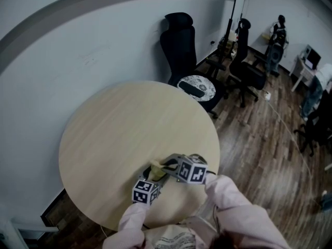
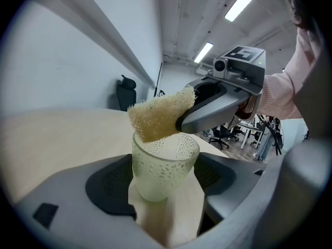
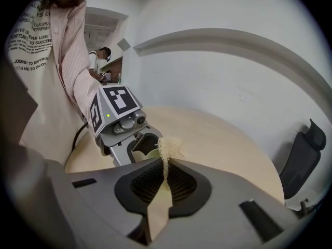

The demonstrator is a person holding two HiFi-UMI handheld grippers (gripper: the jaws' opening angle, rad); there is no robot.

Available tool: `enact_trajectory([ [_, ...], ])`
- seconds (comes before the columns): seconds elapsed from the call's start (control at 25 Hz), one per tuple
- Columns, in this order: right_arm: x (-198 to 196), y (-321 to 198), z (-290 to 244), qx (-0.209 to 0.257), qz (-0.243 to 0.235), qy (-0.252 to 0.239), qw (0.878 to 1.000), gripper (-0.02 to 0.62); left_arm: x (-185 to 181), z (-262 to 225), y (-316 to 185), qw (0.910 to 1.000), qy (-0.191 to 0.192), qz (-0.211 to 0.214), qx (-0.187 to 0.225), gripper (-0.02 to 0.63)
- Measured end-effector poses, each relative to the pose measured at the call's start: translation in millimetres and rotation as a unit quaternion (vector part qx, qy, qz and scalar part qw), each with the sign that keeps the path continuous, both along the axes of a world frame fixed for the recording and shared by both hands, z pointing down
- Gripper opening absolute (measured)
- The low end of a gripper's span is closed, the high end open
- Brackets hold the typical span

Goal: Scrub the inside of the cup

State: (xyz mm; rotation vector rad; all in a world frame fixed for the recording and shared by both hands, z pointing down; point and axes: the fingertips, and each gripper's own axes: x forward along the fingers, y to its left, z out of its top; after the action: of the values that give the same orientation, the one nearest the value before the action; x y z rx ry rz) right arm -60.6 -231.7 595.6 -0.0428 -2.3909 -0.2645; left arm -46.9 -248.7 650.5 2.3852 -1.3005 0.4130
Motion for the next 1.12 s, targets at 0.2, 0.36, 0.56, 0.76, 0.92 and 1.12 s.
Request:
enact_trajectory([
  [0.2,2,1,10,0.018,-0.028,0.041,0.999,0.028,1,0,-1,1.0,-0.003,0.0,0.001,0.367],
  [0.36,4,4,12,0.038,-0.051,0.085,0.994,0.028,0,1,-1,1.0,-0.007,0.001,0.002,0.367],
  [0.56,7,4,21,0.049,-0.078,0.142,0.986,0.028,1,0,-1,1.0,-0.007,0.002,0.004,0.367],
  [0.76,9,4,23,0.05,-0.09,0.18,0.978,0.028,1,3,-2,0.9999,-0.013,0.001,0.005,0.366],
  [0.92,10,4,23,0.043,-0.092,0.198,0.975,0.028,2,1,-1,0.9999,-0.011,0.002,0.005,0.365],
  [1.12,10,2,24,0.03,-0.086,0.219,0.972,0.028,2,1,-1,0.9999,-0.012,-0.001,0.003,0.365],
])
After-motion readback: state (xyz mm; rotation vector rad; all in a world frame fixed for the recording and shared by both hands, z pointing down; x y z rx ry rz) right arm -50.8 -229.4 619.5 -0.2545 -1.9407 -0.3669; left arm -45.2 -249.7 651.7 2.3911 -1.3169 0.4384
